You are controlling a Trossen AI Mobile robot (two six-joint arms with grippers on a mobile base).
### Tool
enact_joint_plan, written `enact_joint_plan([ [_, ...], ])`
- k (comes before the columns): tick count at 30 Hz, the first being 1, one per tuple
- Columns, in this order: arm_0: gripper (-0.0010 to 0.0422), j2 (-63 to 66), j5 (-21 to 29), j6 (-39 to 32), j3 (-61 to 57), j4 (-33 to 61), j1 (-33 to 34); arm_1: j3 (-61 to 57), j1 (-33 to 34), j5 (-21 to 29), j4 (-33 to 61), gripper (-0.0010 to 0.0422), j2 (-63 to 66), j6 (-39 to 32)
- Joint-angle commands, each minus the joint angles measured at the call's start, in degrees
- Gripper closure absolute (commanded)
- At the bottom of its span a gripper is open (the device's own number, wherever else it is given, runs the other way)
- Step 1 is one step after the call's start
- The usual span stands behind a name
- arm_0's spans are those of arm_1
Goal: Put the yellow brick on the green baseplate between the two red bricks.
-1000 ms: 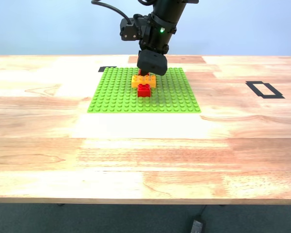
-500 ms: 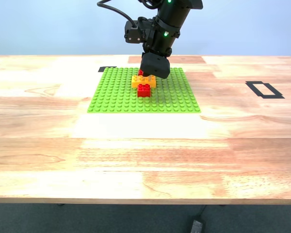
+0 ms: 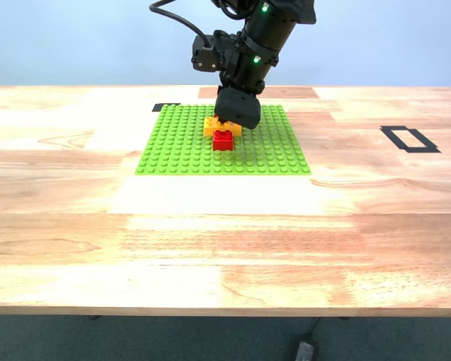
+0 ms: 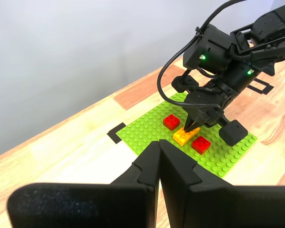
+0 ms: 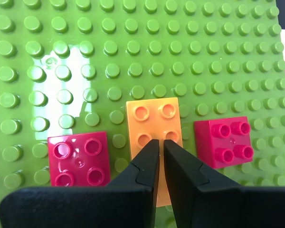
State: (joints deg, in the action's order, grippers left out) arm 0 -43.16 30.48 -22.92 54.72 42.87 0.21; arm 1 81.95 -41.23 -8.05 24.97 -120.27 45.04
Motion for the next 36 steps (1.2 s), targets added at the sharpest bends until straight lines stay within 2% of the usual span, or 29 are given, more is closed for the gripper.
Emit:
enact_joint_plan([
  [1, 0.0413, 0.3, 0.0, 0.0, 0.0, -0.1, 0.0, -0.1, 0.6, 0.6, 0.0, 0.0396, -0.3, -0.2],
  [10, 0.0413, 0.8, 0.0, 0.0, 0.0, 0.0, 0.0, -0.3, 0.8, -1.0, 0.0, 0.0396, -0.3, -0.2],
  [22, 0.0412, 0.9, 0.0, 0.0, 0.0, -0.4, 0.0, 7.0, 1.0, 1.2, 3.8, 0.0396, 4.4, 0.0],
  [28, 0.0412, 0.9, 0.0, 0.0, 0.0, -0.4, 0.0, 6.7, 2.0, 2.7, 4.7, 0.0396, 11.5, 0.4],
  [36, 0.0413, 0.9, 0.0, 0.0, 0.0, -0.5, 0.0, -0.6, 5.0, 2.8, 2.9, 0.0396, 28.5, -3.8],
])
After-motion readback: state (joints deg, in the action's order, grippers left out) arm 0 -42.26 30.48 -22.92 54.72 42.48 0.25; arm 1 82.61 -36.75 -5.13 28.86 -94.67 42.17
